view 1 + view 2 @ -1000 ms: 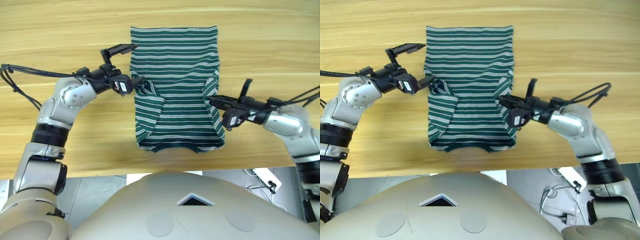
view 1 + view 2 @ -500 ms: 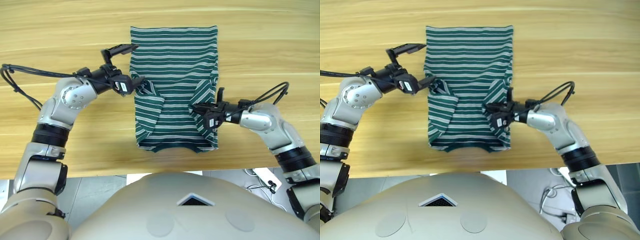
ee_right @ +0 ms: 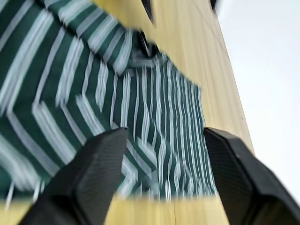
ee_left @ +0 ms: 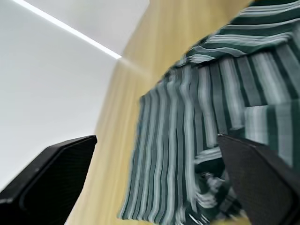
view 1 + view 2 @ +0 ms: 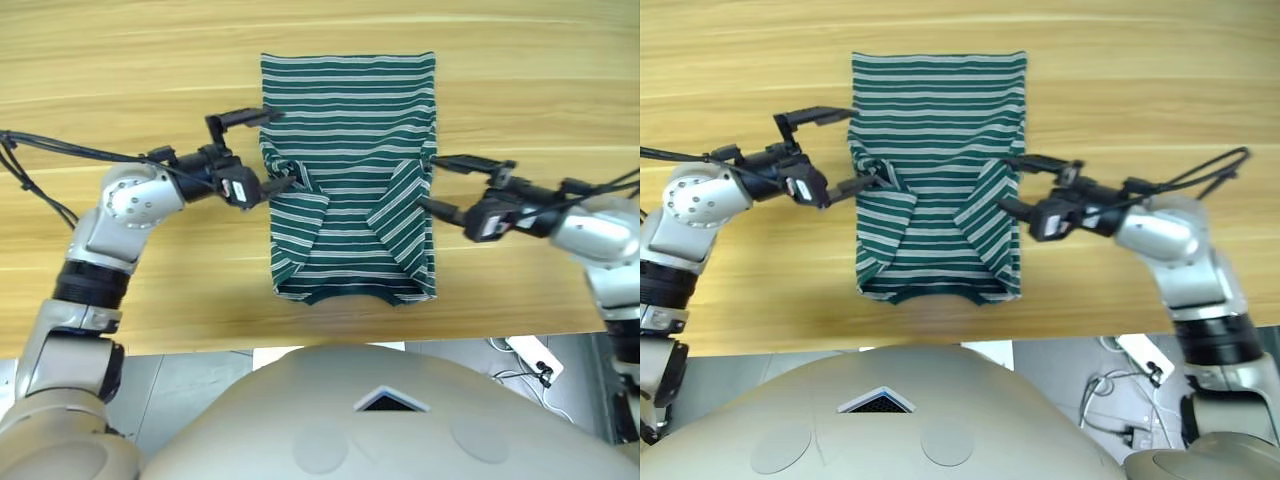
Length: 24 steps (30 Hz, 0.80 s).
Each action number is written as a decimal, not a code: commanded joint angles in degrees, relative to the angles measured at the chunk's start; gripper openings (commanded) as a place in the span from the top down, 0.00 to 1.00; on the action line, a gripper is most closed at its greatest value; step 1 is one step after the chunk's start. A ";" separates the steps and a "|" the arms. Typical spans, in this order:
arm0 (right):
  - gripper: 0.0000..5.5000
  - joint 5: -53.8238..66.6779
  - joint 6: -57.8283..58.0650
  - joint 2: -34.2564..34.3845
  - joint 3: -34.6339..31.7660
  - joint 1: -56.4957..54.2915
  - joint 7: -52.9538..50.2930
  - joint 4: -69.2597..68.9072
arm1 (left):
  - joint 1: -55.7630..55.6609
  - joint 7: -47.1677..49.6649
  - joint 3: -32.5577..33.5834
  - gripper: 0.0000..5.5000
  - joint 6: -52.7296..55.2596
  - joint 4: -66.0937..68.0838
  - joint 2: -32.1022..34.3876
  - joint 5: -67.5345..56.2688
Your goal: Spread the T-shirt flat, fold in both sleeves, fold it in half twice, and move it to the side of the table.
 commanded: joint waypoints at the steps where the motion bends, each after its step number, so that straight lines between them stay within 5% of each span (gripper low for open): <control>1: 0.33 -3.71 -4.38 -7.05 -4.34 13.10 4.01 -0.91 | 6.74 -7.32 0.04 0.05 -0.12 -2.73 8.94 -0.92; 5: 0.33 -5.30 -7.51 -8.18 -0.96 21.83 6.68 -3.89 | 12.75 -9.22 -0.41 0.02 -0.27 -6.69 11.99 1.41; 21: 0.33 -11.93 -4.82 -3.37 10.65 12.51 5.28 0.14 | 15.40 -10.82 -7.42 0.02 -1.64 -9.16 8.73 5.19; 24: 0.33 -12.32 -4.50 -3.47 11.24 12.13 4.96 0.05 | 14.98 -10.84 -7.91 0.11 -2.15 -8.71 8.96 5.65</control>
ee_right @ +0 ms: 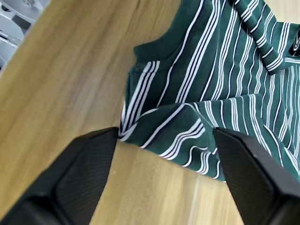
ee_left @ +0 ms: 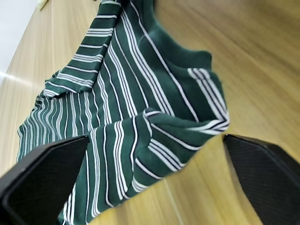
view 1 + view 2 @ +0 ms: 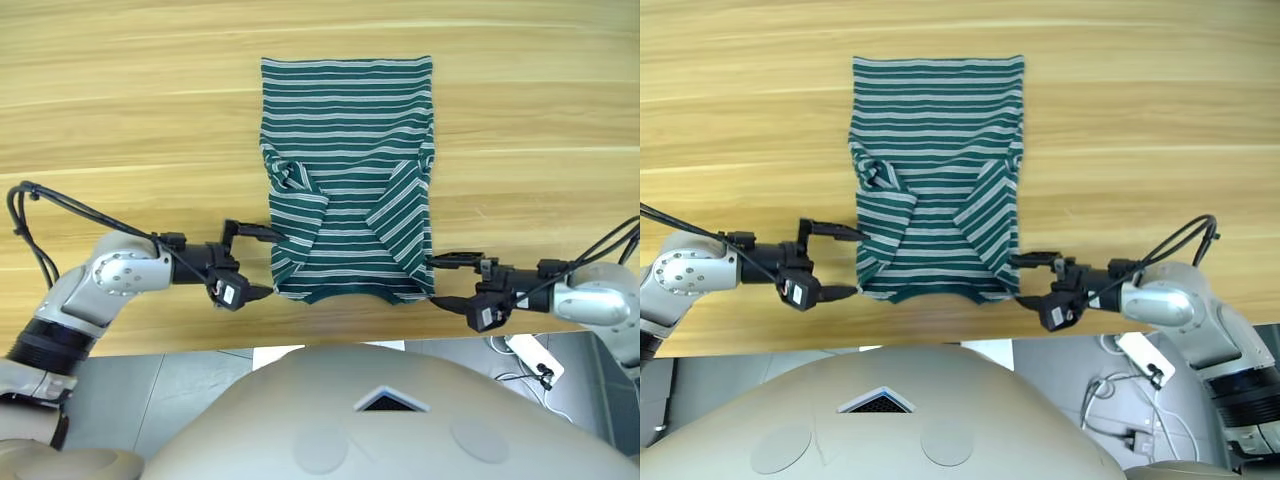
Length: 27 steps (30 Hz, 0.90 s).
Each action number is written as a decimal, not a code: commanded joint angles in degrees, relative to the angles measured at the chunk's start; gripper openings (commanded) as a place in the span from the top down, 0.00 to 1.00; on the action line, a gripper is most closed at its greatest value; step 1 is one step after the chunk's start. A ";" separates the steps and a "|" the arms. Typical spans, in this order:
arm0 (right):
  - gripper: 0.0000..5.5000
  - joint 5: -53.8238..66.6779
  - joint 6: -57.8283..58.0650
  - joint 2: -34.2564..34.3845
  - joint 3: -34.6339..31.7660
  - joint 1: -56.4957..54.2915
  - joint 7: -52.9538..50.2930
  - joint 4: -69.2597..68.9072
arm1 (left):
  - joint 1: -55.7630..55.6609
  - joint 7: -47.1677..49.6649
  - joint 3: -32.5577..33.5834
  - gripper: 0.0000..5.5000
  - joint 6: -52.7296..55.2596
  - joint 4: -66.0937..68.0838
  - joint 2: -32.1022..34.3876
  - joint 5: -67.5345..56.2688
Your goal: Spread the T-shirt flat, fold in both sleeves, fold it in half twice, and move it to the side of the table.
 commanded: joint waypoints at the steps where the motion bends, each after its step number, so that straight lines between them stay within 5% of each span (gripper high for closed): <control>1: 0.33 -4.33 2.99 0.49 2.18 0.01 0.35 1.58 | 0.52 -2.01 -2.12 0.14 0.36 1.93 0.77 3.33; 21: 0.96 -4.84 3.71 0.33 5.09 -1.41 -1.11 1.79 | -1.19 -1.72 -3.58 0.73 0.32 2.56 -0.24 3.90; 27: 1.00 -4.79 3.92 0.27 5.21 -1.65 -1.20 1.64 | -1.25 -2.67 -3.52 0.90 0.43 2.29 -0.07 2.63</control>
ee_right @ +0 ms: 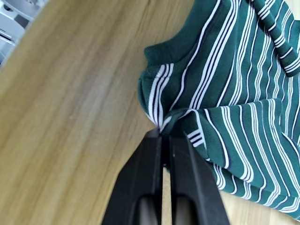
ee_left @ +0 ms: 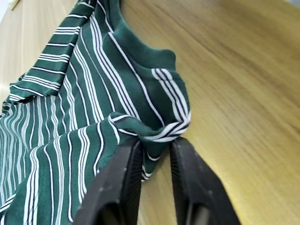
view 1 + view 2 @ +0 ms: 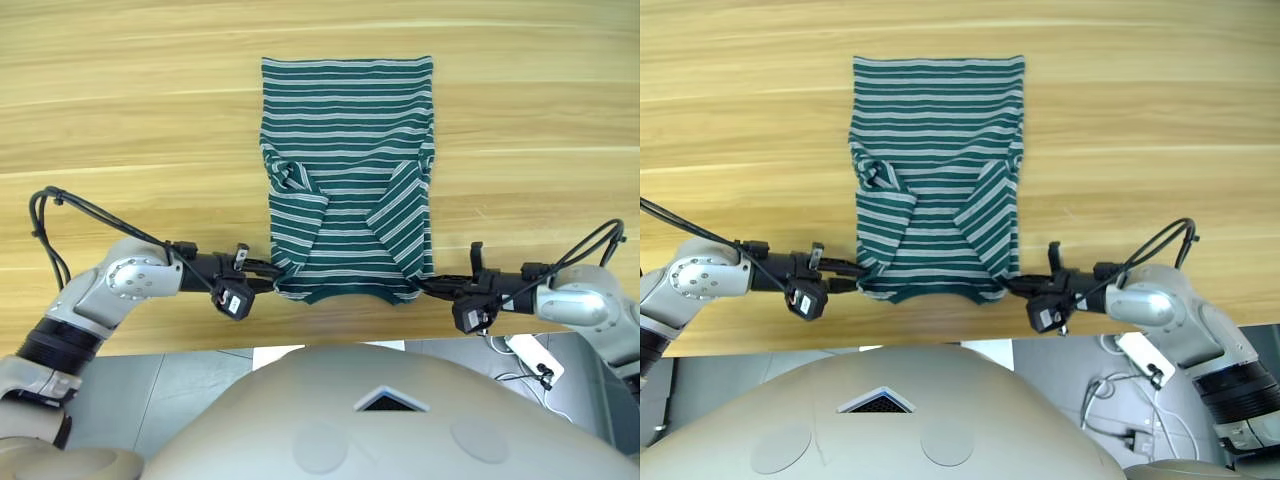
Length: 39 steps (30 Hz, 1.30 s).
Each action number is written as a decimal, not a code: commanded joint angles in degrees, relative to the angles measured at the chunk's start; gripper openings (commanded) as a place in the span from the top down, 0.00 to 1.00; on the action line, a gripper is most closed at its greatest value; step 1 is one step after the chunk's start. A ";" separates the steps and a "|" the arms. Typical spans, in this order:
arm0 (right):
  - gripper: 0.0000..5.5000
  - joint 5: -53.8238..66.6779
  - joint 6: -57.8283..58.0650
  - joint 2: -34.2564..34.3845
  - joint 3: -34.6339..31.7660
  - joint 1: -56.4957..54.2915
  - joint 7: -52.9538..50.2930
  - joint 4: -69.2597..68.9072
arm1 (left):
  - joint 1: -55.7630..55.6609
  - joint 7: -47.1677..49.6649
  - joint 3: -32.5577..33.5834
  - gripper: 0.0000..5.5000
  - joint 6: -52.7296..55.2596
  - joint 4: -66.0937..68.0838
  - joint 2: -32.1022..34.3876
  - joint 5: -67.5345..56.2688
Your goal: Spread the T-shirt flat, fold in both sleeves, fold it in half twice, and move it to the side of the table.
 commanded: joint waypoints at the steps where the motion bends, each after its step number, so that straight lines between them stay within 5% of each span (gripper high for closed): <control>1: 1.00 -2.16 1.83 -0.26 0.72 0.25 0.68 1.19 | -0.51 -1.17 -0.35 0.92 1.30 0.51 0.31 0.30; 4: 1.00 -1.82 1.82 -0.42 0.49 0.34 0.71 0.84 | -0.73 -0.99 -0.08 1.00 1.13 0.43 0.10 0.15; 11: 1.00 1.05 0.88 -1.02 -1.15 1.75 0.19 -1.78 | -1.22 0.61 2.54 1.00 0.99 -1.00 -0.33 -4.15; 30: 1.00 24.42 -15.11 -5.78 -28.72 27.15 3.77 -18.53 | 14.23 -7.91 15.77 1.00 -6.48 -16.18 12.64 -37.63; 34: 1.00 25.20 -13.49 -5.06 -28.51 24.86 4.21 -17.43 | 10.94 -8.55 14.82 1.00 -3.66 -12.48 9.30 -34.86; 39: 1.00 13.63 5.92 3.51 -18.52 0.47 -3.44 -12.77 | -3.45 -4.58 12.92 1.00 2.14 1.17 -0.81 -22.92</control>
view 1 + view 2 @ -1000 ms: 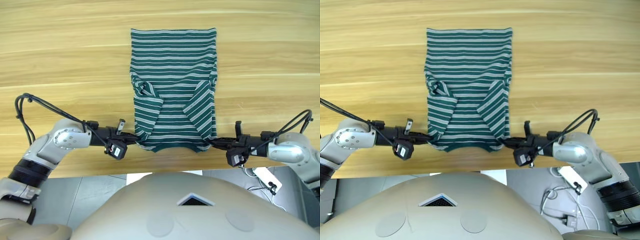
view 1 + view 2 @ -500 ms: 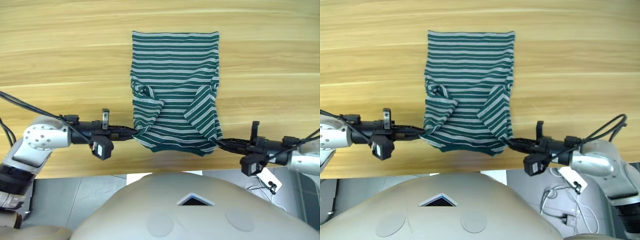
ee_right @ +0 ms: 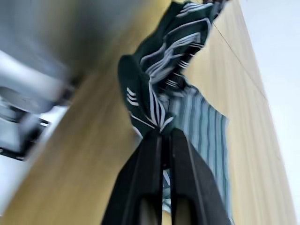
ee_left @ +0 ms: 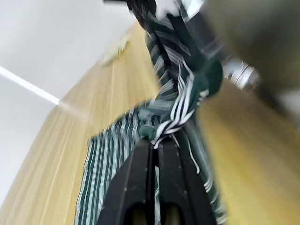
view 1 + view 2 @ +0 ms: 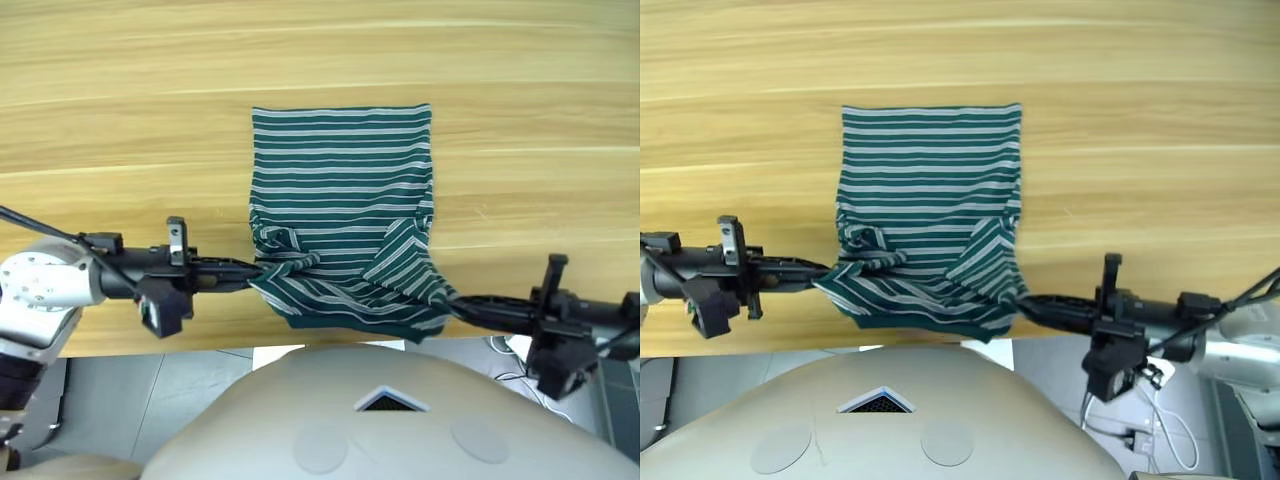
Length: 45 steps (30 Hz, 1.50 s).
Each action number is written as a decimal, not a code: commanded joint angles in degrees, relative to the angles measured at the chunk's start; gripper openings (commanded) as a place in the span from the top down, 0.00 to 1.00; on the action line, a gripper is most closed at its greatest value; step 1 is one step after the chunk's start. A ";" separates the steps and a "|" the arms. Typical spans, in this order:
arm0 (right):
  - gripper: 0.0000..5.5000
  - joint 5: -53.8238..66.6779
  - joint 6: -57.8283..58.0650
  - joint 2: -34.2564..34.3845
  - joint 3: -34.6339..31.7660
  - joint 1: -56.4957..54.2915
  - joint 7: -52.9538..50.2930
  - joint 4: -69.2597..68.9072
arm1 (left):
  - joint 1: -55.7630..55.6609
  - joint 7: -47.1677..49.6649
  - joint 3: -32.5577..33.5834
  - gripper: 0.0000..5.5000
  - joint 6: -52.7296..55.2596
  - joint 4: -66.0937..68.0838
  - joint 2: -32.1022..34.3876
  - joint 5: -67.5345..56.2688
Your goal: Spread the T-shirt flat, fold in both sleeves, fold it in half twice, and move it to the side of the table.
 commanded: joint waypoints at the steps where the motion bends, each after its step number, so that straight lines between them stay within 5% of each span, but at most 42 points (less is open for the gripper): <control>1: 1.00 -12.26 13.54 7.89 7.44 -18.80 -5.93 5.65 | -10.98 3.88 -0.26 1.00 3.83 9.73 -7.02 8.21; 6: 1.00 -31.60 20.30 15.28 16.08 -35.48 -14.07 19.74 | -22.42 9.06 0.67 1.00 8.40 19.02 -14.61 13.04; 13: 1.00 -41.82 23.89 21.53 23.00 -49.42 -21.67 36.87 | -37.67 19.68 -1.60 1.00 8.28 40.79 -23.20 26.48; 24: 1.00 -43.71 21.62 30.52 29.85 -63.62 -30.19 59.48 | -50.05 33.17 -6.79 1.00 4.28 70.47 -30.90 39.47; 33: 1.00 -43.86 18.92 34.65 34.47 -66.91 -32.53 75.97 | -52.37 39.64 -9.08 1.00 6.20 80.17 -35.00 43.75; 36: 0.88 -42.54 19.45 35.03 33.92 -66.25 -32.71 77.03 | -53.41 41.05 -8.69 1.00 8.61 81.50 -36.23 43.48; 41: 0.71 -35.05 23.73 36.31 27.02 -68.40 -35.16 73.73 | -56.31 38.40 -3.18 0.81 14.82 82.79 -38.04 37.54; 45: 0.56 -29.22 25.86 37.84 20.67 -72.90 -39.93 77.33 | -62.29 42.00 8.44 0.68 23.76 83.74 -39.18 27.03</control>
